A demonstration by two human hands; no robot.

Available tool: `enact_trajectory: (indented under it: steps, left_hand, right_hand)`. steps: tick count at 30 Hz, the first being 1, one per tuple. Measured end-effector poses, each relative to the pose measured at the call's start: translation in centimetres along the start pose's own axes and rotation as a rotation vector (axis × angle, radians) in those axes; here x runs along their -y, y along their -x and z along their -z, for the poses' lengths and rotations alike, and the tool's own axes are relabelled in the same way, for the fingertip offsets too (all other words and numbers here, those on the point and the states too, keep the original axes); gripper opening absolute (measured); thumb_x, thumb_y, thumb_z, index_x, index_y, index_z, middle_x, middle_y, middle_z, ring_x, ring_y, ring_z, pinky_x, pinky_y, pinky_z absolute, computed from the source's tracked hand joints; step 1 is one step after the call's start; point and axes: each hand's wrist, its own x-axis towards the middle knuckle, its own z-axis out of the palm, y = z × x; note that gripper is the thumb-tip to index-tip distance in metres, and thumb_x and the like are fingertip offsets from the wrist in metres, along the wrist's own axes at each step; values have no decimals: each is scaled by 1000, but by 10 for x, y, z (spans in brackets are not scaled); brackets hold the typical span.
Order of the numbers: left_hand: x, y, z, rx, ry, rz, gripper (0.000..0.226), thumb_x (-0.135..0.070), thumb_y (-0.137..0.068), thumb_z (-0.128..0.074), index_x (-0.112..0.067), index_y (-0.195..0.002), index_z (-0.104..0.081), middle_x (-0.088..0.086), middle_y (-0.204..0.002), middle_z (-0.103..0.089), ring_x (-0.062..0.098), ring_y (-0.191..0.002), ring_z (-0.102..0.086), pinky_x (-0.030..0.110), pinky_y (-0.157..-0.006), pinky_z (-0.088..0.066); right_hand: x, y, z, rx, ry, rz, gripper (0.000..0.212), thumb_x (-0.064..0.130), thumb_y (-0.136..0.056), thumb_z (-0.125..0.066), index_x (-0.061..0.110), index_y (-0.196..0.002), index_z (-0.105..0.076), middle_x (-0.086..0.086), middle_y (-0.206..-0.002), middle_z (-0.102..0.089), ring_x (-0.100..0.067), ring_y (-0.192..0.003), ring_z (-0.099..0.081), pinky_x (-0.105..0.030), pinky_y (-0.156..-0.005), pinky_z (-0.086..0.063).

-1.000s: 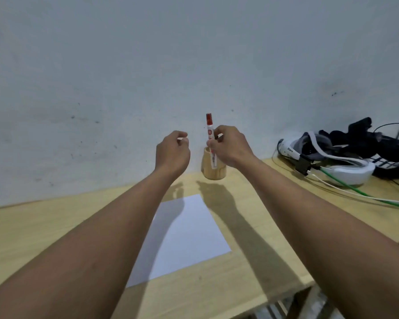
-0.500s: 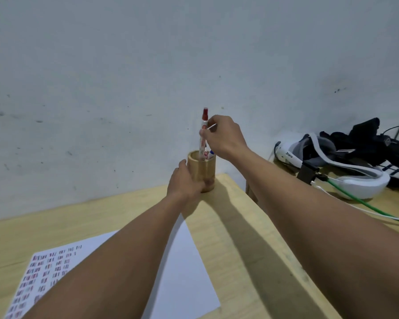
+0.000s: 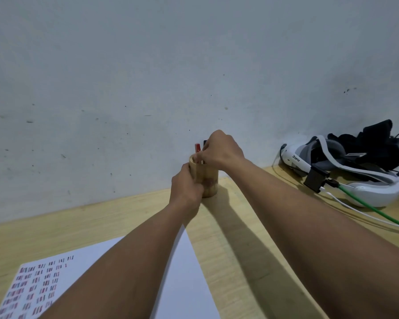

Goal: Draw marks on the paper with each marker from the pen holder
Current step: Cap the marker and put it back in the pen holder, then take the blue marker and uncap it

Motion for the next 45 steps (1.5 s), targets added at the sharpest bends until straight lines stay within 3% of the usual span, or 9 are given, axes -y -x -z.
enact_trajectory:
  steps: [3,7,15,26,30,33,39,42,45]
  left_hand:
    - [0,3,0,-2,36,-17,46,-3,-78,-72,-18,-119,-59,-2,-107,-66,9,-84,-60,15,-60,-45]
    - [1,5,-1,-18,103,-27,42,-9,-80,-76,-19,-118,-60,-4,-105,-66,0,-82,-60,6,-50,-45]
    - [-3,4,-3,16,216,31,52,-1,-83,-78,-11,-129,-56,0,-113,-61,-1,-78,-54,1,-45,-42]
    - [-4,6,-2,-23,236,106,54,-14,-83,-79,-11,-131,-55,0,-119,-61,-2,-78,-52,-1,-44,-38]
    - [-8,7,12,-49,-33,67,80,-17,-83,-78,-13,-151,-37,11,-145,-52,26,-123,-55,18,-81,-44]
    - [-19,12,33,-112,-153,30,75,-10,-87,-70,-14,-153,-35,13,-146,-50,28,-132,-49,27,-94,-41]
    - [-69,38,92,-353,125,-72,41,-13,-96,-47,-21,-134,-60,4,-122,-67,21,-107,-65,27,-83,-50]
    - [-90,55,125,-280,394,-66,39,-13,-92,-48,-19,-127,-64,6,-108,-71,22,-94,-72,39,-81,-61]
    - [-96,74,151,-140,401,-83,29,-15,-93,-58,-16,-121,-68,9,-104,-73,23,-85,-72,42,-79,-63]
  right_hand:
    - [-4,6,11,-57,-81,-7,29,24,-80,-69,5,-102,-73,-8,-81,-72,-26,-78,-69,-34,-70,-57]
    - [-19,17,19,-75,-196,-75,49,20,-82,-62,15,-130,-53,-7,-101,-68,-26,-95,-66,-37,-77,-54]
    - [-34,11,-3,-22,-389,-167,12,12,-85,-78,2,-90,-74,-9,-89,-69,-23,-84,-62,-35,-75,-51]
    - [-11,20,13,-188,-486,36,13,21,-94,-63,16,-104,-57,3,-81,-67,-9,-63,-59,-26,-56,-41]
    - [4,25,27,-260,-509,135,14,21,-98,-57,19,-112,-58,10,-89,-64,-1,-69,-59,-10,-49,-40]
    - [22,30,36,-282,-475,228,17,21,-101,-55,19,-117,-59,9,-92,-62,-2,-74,-59,-14,-56,-43]
    - [54,52,41,-123,-311,368,22,24,-100,-61,20,-119,-71,2,-97,-69,-14,-81,-62,-25,-64,-47]
    - [68,69,45,-31,-245,405,26,24,-96,-68,19,-121,-70,3,-95,-72,-13,-84,-64,-25,-68,-46]
    - [80,87,52,1,-243,432,34,21,-91,-74,21,-122,-59,6,-91,-73,-8,-80,-66,-23,-63,-44]
